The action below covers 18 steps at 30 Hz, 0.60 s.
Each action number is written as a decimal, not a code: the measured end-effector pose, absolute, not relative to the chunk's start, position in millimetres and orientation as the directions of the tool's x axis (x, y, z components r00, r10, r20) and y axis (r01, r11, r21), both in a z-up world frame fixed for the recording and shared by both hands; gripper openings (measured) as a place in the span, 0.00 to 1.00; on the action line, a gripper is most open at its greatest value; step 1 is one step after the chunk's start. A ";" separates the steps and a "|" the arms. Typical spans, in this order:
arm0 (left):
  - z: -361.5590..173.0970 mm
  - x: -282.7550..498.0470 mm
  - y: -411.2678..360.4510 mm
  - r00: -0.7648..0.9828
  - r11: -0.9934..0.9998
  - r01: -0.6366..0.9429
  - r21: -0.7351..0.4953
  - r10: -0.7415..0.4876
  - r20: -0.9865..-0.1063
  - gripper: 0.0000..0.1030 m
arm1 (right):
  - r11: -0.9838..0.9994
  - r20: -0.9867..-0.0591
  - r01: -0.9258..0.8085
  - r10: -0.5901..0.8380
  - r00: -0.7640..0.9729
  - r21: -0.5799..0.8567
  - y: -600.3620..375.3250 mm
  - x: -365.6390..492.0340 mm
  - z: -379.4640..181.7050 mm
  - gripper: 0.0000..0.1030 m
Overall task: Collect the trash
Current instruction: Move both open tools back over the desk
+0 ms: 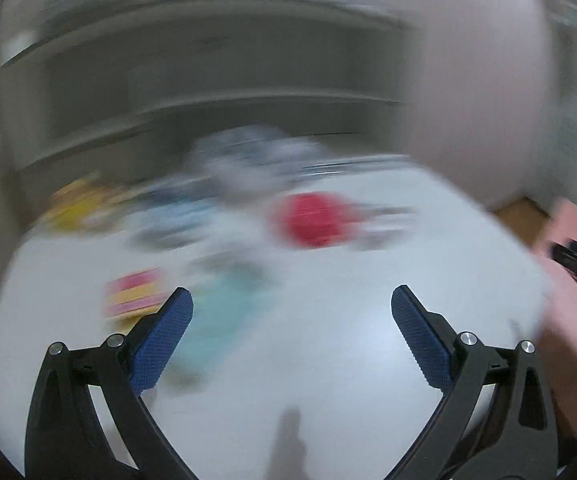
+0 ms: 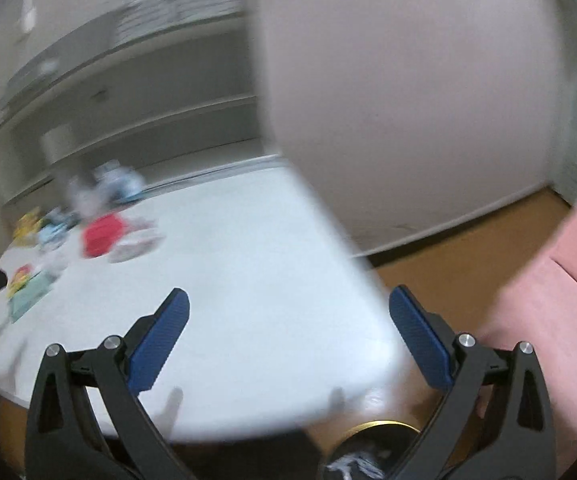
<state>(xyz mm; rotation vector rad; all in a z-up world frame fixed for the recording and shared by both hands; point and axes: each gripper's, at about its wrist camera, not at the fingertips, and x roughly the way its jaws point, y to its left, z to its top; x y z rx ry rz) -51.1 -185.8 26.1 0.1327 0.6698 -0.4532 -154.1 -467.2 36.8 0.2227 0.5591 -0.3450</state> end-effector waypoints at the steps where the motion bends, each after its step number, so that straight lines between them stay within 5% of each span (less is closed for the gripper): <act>1: 22.8 -38.7 -157.9 0.712 0.930 0.366 -0.032 -0.301 -0.635 0.94 | 0.931 -0.560 0.354 -0.244 0.792 0.095 -455.2 -139.0 36.7 0.94; 6: 7.7 -7.6 -115.8 0.686 0.968 0.252 0.000 -0.179 -0.706 0.94 | 0.967 -0.618 0.250 -0.164 0.769 0.055 -402.5 -84.7 31.9 0.94; 18: -23.3 62.7 -124.7 0.592 0.945 0.326 0.017 -0.190 -0.783 0.94 | 0.985 -0.698 0.173 -0.122 0.706 0.002 -367.9 34.7 35.2 0.94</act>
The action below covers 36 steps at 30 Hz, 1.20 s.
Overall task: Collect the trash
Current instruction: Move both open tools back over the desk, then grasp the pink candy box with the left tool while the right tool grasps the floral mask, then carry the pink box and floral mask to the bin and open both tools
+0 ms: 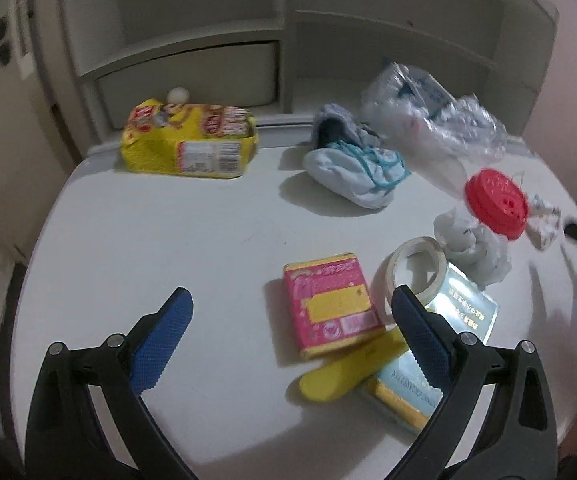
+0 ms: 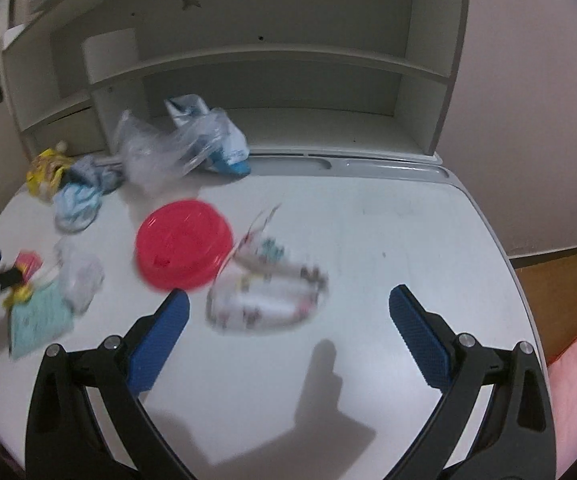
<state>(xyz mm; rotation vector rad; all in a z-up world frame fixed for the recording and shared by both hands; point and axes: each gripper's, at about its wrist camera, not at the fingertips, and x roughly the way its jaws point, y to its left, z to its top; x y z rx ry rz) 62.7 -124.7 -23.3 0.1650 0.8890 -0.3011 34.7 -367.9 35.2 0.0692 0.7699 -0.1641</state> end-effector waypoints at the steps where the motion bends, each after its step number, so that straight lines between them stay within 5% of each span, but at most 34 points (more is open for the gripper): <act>1: -24.9 64.2 -126.2 0.594 0.944 0.328 0.032 -0.180 -0.784 0.94 | 0.985 -0.712 0.171 -0.118 0.692 0.003 -369.7 42.6 32.6 0.94; 8: -43.0 78.3 -114.6 0.556 0.952 0.304 0.036 -0.147 -0.818 0.94 | 0.989 -0.785 0.145 -0.080 0.614 0.013 -374.1 67.6 3.7 0.94; 23: -46.1 86.3 -113.9 0.558 0.945 0.325 0.034 -0.163 -0.814 0.89 | 0.989 -0.785 0.146 -0.075 0.615 0.019 -377.6 70.4 0.1 0.94; 24: -43.8 84.1 -113.9 0.568 0.945 0.326 0.033 -0.168 -0.805 0.73 | 0.990 -0.781 0.143 -0.073 0.620 0.021 -376.9 70.4 0.5 0.82; 25: -41.1 81.2 -114.4 0.581 0.944 0.327 0.035 -0.172 -0.795 0.39 | 0.990 -0.764 0.139 -0.075 0.641 0.020 -375.9 67.5 4.1 0.68; 26: -38.2 79.0 -114.0 0.601 0.949 0.311 0.044 -0.161 -0.783 0.40 | 0.990 -0.751 0.141 -0.080 0.656 0.018 -375.0 65.1 6.7 0.36; 27: -38.2 79.9 -112.8 0.594 0.949 0.315 0.021 -0.180 -0.784 0.40 | 0.990 -0.748 0.142 -0.082 0.658 0.016 -375.1 66.9 6.2 0.30; 36: 7.5 64.1 -125.2 0.663 0.938 0.348 -0.004 -0.249 -0.705 0.40 | 0.984 -0.595 0.173 -0.121 0.795 0.031 -382.5 31.0 34.2 0.28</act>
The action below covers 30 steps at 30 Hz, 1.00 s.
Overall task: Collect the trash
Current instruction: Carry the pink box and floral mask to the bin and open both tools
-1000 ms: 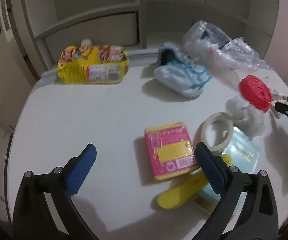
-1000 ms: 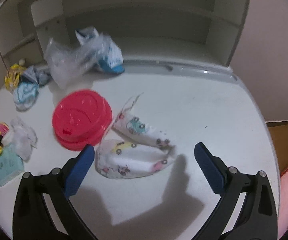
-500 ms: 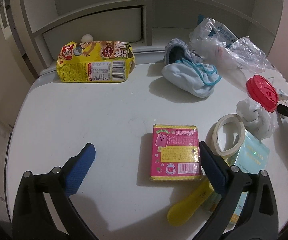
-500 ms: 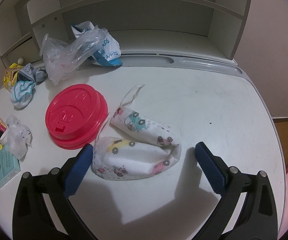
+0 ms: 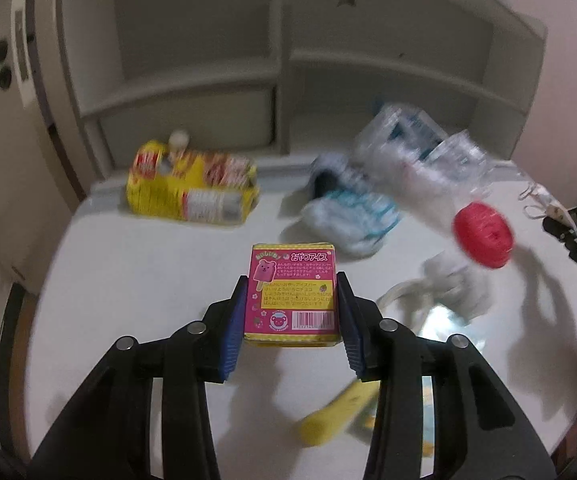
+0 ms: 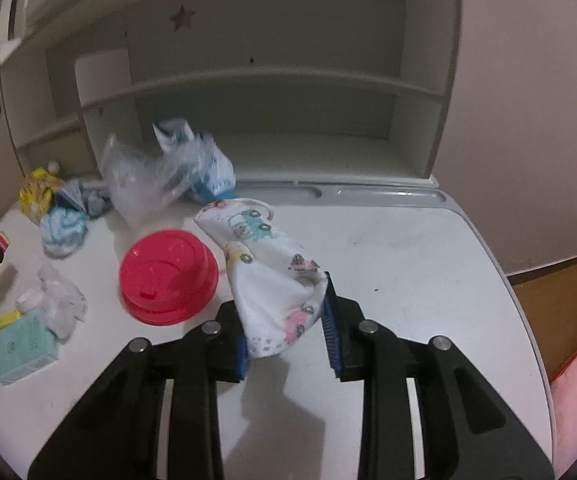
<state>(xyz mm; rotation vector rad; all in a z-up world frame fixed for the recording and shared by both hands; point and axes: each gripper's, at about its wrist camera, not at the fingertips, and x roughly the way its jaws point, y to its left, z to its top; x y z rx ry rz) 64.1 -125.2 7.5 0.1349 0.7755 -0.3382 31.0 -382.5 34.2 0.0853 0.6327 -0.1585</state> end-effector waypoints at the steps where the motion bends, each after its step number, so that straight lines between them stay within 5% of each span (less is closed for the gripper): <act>1: 14.9 59.6 -131.3 0.669 0.933 0.360 -0.004 -0.261 -0.696 0.40 | 0.984 -0.588 0.169 -0.108 0.802 0.049 -385.5 26.1 38.3 0.28; 9: 45.0 15.5 -253.6 0.583 0.778 0.627 -0.036 -0.500 -0.640 0.40 | 0.972 -0.532 0.195 -0.099 0.841 0.128 -446.0 -62.0 70.9 0.28; 19: 28.5 -136.3 -468.4 0.186 0.321 0.943 -0.088 -0.726 -0.663 0.40 | 0.795 -0.616 0.567 -0.339 0.712 0.218 -575.6 -252.4 29.5 0.28; 25: -43.7 -248.3 -539.6 -0.109 0.065 0.978 -0.198 -0.651 -0.751 0.40 | 0.612 -0.781 0.719 -0.251 0.571 0.329 -634.0 -333.7 -73.8 0.28; 30: -198.7 -271.3 -582.1 -0.273 0.118 0.935 -0.336 -0.365 -0.890 0.40 | 0.459 -0.893 0.791 0.014 0.450 0.405 -658.2 -348.9 -211.4 0.28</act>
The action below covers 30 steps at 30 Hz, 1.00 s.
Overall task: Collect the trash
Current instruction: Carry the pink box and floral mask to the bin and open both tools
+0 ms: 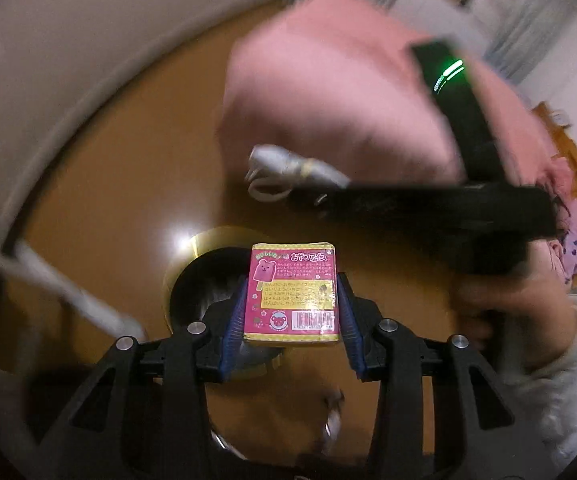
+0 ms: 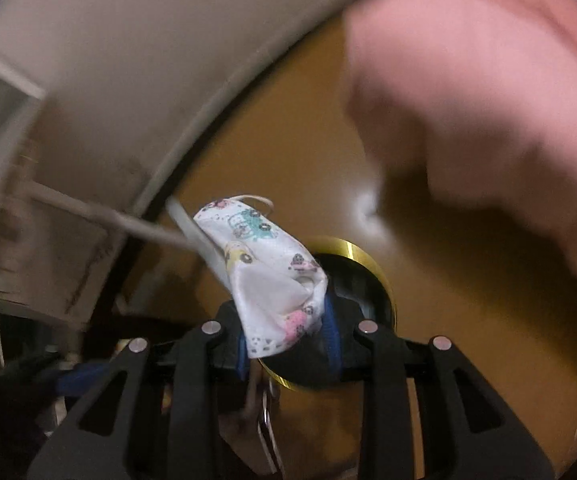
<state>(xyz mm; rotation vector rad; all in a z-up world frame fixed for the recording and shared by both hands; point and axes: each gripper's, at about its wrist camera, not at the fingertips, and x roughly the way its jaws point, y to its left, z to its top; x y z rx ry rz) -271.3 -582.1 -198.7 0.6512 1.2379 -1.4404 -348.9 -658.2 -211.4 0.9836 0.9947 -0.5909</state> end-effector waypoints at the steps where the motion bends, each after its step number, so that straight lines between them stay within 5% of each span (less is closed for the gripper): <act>1: -222.6 -270.7 -587.0 -0.276 0.140 0.932 -0.334 -0.320 -0.906 0.40 | 0.437 -0.902 0.799 0.076 0.424 0.413 -658.1 -347.3 -237.2 0.28; 5: -313.7 -264.0 -595.7 -0.247 0.231 0.932 -0.280 -0.161 -0.955 0.40 | 0.359 -0.905 0.833 0.233 0.356 0.420 -646.8 -345.0 -310.3 0.28; 14: -327.7 -264.9 -590.4 -0.285 0.246 0.917 -0.313 -0.142 -0.948 0.40 | 0.293 -0.878 0.836 0.275 0.392 0.465 -637.9 -349.9 -327.5 0.29; 16: -325.3 -265.5 -588.8 -0.282 0.243 0.919 -0.311 -0.146 -0.948 0.41 | 0.284 -0.873 0.833 0.268 0.407 0.475 -645.5 -355.5 -325.7 0.35; 17: -325.6 -266.2 -588.7 -0.277 0.241 0.922 -0.304 -0.140 -0.951 0.43 | 0.279 -0.873 0.834 0.263 0.410 0.476 -645.5 -355.3 -323.3 0.54; 18: -327.2 -264.8 -588.2 -0.281 0.240 0.921 -0.307 -0.135 -0.950 0.59 | 0.281 -0.875 0.834 0.251 0.413 0.474 -647.0 -355.2 -320.3 0.75; 19: -326.8 -266.0 -587.9 -0.283 0.236 0.922 -0.307 -0.131 -0.950 0.79 | 0.291 -0.879 0.834 0.240 0.411 0.469 -647.8 -353.8 -315.8 0.81; 25: -302.5 -281.9 -590.0 -0.259 0.137 0.947 -0.289 -0.202 -0.944 0.83 | 0.286 -0.881 0.834 0.193 0.432 0.472 -656.7 -354.3 -292.1 0.83; 30: -211.0 -298.6 -572.2 -0.202 0.019 0.973 -0.232 -0.427 -0.881 0.83 | 0.324 -0.902 0.857 -0.030 0.432 0.400 -671.1 -369.3 -217.4 0.83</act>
